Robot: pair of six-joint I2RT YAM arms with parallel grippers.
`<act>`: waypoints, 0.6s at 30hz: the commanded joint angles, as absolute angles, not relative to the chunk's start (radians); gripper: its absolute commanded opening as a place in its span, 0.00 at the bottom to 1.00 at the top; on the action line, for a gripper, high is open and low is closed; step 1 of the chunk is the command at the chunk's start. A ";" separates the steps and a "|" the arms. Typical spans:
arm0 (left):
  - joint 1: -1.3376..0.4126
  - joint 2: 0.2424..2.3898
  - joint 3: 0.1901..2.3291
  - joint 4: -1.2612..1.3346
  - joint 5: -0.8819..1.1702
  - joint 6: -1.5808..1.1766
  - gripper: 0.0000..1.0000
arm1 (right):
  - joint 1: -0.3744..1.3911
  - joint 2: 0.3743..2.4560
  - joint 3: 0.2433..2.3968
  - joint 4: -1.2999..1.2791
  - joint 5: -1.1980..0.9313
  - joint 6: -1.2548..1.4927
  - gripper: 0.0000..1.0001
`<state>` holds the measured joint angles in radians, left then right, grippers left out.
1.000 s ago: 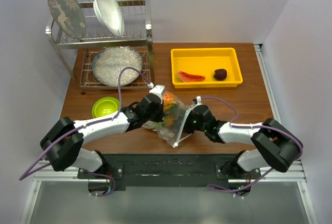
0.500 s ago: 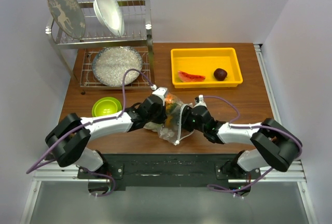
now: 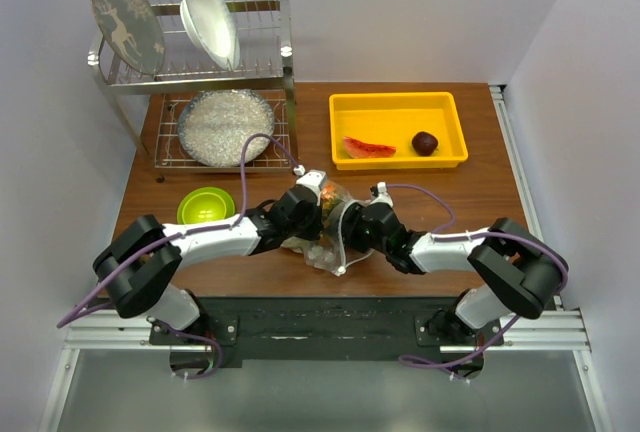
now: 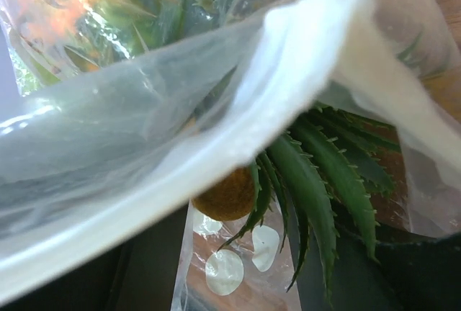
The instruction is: Open the zip-top bag and remove the fake food
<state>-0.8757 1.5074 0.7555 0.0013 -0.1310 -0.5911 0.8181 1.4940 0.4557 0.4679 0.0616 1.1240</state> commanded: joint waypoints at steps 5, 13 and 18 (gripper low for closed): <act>-0.907 1.548 0.719 0.033 -0.026 -0.644 0.00 | 0.828 1.506 0.497 0.485 0.098 1.106 0.53; -0.897 1.462 0.775 -0.047 -0.130 -0.618 0.00 | 0.828 1.493 0.485 0.450 0.110 1.083 0.28; -0.882 1.399 0.814 -0.169 -0.228 -0.572 0.02 | 0.828 1.382 0.477 0.342 0.162 1.057 0.25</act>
<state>-0.8852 1.4590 0.7567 -0.0704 -0.1577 -0.6075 0.8238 1.4700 0.4637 0.4320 0.0872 1.0969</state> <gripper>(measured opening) 0.016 0.414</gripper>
